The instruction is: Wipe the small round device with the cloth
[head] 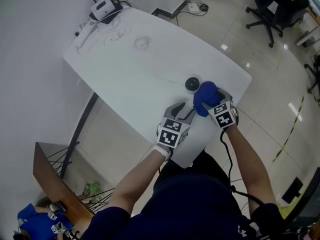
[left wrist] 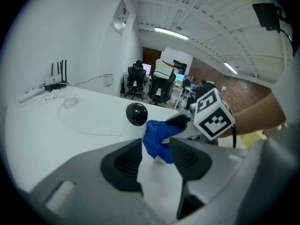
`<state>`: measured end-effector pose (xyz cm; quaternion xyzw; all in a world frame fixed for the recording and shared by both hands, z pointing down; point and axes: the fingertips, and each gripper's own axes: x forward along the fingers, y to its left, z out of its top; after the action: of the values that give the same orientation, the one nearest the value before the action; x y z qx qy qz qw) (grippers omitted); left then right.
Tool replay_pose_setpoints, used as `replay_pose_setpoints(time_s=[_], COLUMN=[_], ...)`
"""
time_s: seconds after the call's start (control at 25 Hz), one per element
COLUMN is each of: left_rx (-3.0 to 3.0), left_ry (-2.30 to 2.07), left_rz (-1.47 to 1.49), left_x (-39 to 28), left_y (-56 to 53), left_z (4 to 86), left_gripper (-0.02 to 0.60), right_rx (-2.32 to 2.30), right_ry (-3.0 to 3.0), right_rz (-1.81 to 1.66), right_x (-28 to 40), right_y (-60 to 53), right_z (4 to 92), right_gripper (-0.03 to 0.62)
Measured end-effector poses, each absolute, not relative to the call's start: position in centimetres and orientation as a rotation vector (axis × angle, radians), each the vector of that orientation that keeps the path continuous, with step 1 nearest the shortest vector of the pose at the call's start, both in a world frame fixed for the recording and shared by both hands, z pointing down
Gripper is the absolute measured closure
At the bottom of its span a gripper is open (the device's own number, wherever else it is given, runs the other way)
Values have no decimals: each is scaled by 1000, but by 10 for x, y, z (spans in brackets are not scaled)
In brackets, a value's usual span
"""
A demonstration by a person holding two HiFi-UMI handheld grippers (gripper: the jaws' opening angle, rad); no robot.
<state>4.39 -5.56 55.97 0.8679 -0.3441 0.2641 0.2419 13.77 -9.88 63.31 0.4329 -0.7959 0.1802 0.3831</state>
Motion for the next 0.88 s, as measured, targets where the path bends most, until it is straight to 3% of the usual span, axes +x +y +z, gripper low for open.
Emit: replay_pose_setpoints(time_s=[0.16, 0.28, 0.4, 0.72, 0.88], left_rx=[2344, 2350, 2367, 2388, 2456], left_ry=[-928, -942, -962, -1016, -1075], left_rz=[690, 682, 686, 680, 733], left_x=[49, 50, 49, 30, 21], left_y=[-59, -61, -61, -64, -76], left_z=[555, 557, 562, 559, 554], left_gripper=[407, 425, 436, 442, 415], right_rx=[1069, 1024, 1046, 1221, 1341], right_ry=[-2041, -2048, -2059, -2167, -2240], right_rz=[426, 389, 418, 702, 626], right_x=[134, 131, 131, 149, 155], right_y=[-100, -94, -88, -82, -89], right_z=[631, 630, 631, 611, 559], right_gripper=[274, 415, 471, 491, 490])
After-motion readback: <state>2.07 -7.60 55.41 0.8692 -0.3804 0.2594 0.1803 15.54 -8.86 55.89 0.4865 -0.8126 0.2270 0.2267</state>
